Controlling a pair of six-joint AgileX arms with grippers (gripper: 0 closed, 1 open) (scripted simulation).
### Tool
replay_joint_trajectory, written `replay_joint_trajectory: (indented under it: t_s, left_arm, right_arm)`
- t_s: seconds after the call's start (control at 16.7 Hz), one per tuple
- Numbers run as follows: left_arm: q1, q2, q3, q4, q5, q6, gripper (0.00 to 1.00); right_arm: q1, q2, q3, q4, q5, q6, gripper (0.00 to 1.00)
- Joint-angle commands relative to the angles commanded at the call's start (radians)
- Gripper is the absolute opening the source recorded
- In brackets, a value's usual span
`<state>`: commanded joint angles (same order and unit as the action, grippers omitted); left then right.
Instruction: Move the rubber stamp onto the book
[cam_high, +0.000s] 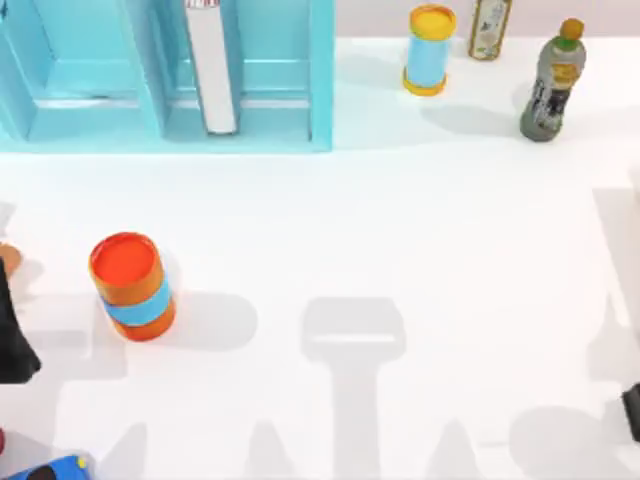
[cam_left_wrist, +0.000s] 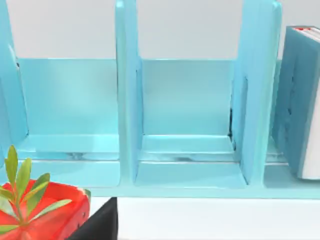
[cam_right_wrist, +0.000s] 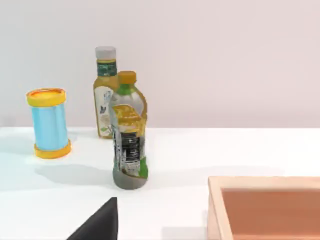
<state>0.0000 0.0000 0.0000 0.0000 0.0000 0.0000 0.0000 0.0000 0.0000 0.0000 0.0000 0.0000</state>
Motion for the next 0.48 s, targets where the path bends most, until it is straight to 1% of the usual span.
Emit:
replay_joint_trajectory:
  t_s: [0.24, 0.48]
  left_arm:
    - [-0.01, 0.031, 0.016, 0.025, -0.006, -0.001, 1.0]
    - [-0.066, 0.22, 0.107, 0.161, -0.044, -0.006, 1.0]
  right_arm:
    - [0.0, 0.0, 0.0, 0.0, 0.0, 0.0, 1.0]
    - [0.0, 0.0, 0.0, 0.0, 0.0, 0.0, 1.0]
